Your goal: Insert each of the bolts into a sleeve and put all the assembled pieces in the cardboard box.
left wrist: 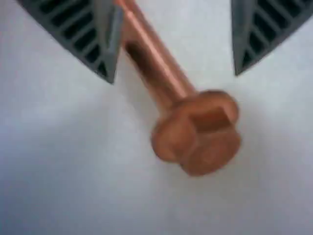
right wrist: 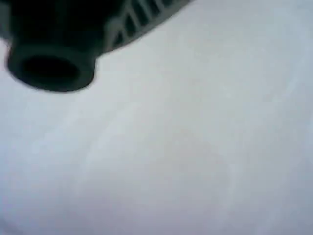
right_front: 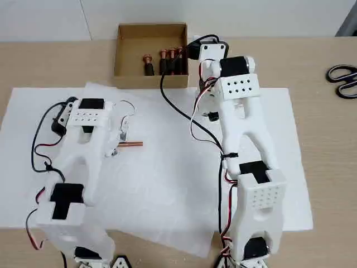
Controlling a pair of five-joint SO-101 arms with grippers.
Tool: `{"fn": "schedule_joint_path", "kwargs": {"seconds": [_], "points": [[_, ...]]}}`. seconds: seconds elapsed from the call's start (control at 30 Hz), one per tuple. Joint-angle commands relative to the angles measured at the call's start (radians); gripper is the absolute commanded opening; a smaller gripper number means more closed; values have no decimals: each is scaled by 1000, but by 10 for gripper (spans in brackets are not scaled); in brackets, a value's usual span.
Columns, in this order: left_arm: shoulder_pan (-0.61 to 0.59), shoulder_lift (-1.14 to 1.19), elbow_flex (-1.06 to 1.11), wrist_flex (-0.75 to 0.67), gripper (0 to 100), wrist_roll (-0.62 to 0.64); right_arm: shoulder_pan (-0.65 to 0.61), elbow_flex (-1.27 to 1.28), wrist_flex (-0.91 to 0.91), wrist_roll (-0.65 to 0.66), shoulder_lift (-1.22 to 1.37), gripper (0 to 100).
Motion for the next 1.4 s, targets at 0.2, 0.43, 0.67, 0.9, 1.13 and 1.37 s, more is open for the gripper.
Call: {"fn": "schedule_joint_path", "kwargs": {"seconds": [0.2, 0.43, 0.67, 0.9, 1.13, 1.37], "points": [[2, 38, -8, -21, 148, 11, 7, -3, 1, 5, -68, 3], [3, 43, -8, -23, 130, 11, 7, -3, 1, 5, -68, 3], [5, 72, -8, -32, 8, 11, 7, -2, 1, 5, -68, 3], [9, 12, -97, 49, 6, -55, 7, -2, 1, 5, -68, 3], [3, -57, -295, 338, 7, -431, 7, -2, 1, 5, -68, 3], [-17, -58, -326, 396, 6, -1100, 5, -2, 1, 5, -68, 3]]}}
